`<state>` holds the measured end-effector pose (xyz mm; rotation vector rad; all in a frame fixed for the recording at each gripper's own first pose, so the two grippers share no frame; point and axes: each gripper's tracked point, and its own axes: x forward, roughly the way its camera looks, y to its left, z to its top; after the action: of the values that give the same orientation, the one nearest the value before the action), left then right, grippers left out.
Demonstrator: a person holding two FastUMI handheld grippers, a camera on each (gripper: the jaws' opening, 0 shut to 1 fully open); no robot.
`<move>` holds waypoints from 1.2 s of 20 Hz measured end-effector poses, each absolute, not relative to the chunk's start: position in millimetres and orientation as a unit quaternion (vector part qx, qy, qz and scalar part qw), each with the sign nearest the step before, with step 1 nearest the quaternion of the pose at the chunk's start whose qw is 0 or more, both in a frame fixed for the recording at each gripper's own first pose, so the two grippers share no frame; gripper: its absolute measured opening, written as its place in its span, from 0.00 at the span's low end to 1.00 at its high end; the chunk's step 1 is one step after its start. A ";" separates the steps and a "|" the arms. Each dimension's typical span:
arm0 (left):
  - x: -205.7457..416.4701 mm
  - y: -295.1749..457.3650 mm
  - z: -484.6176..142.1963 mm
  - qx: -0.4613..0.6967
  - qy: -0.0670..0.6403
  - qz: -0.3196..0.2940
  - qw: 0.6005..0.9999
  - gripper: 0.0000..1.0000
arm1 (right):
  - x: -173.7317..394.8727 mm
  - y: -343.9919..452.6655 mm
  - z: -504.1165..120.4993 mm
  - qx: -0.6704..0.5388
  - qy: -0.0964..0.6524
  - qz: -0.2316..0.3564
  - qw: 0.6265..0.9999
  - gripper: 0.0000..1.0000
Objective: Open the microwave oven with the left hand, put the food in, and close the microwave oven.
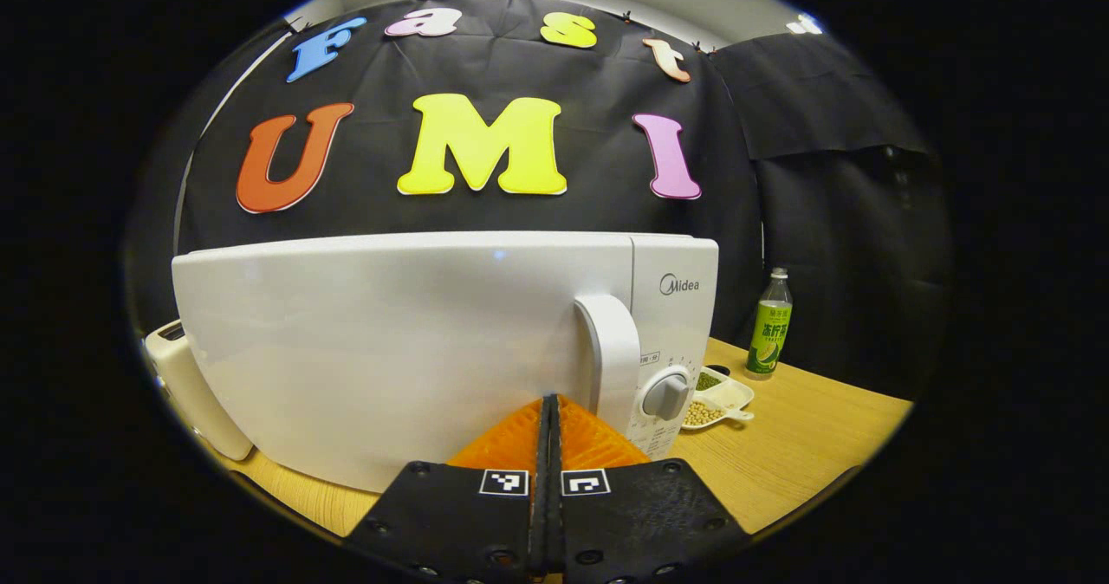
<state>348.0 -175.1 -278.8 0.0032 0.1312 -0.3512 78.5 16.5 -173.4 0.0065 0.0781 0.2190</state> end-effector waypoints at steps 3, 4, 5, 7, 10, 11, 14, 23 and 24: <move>348.8 -176.0 -279.2 -0.011 0.075 -0.170 0.983 0.00 | 66.6 18.2 -172.4 0.003 0.046 0.108 0.993 0.92; 348.4 -175.5 -279.3 -0.013 0.076 -0.166 0.983 0.00 | 63.4 19.8 -174.9 0.003 0.050 0.109 0.993 1.00; 347.1 -174.9 -279.1 -0.015 0.075 -0.161 0.984 0.00 | 59.3 21.5 -176.8 0.003 0.055 0.109 0.993 0.92; 346.1 -166.6 -283.3 -0.006 0.087 -0.131 0.987 0.00 | 50.9 22.8 -178.6 0.002 0.062 0.110 0.992 1.00; 327.8 -164.0 -288.4 -0.001 0.108 -0.117 0.987 0.04 | 40.1 20.1 -180.0 0.000 0.066 0.106 0.992 1.00; 319.1 -159.7 -287.2 0.000 0.113 -0.107 0.988 0.04 | 37.2 19.1 -181.8 -0.001 0.069 0.105 0.992 1.00; 284.1 -155.1 -278.6 -0.022 0.122 -0.104 0.987 0.22 | 29.5 14.9 -186.3 0.002 0.076 0.099 0.992 1.00; 142.9 -107.4 -180.3 -0.008 0.086 -0.050 0.995 0.95 | -6.3 20.3 -175.7 0.023 0.083 0.097 0.991 0.92; 126.4 -97.8 -164.9 -0.009 0.083 -0.037 0.996 0.95 | -10.5 19.6 -168.1 0.030 0.083 0.096 0.992 0.92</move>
<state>126.4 -97.8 -164.9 -0.0177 0.1652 -0.0733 -10.5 19.6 -168.1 0.0601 0.1659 0.1916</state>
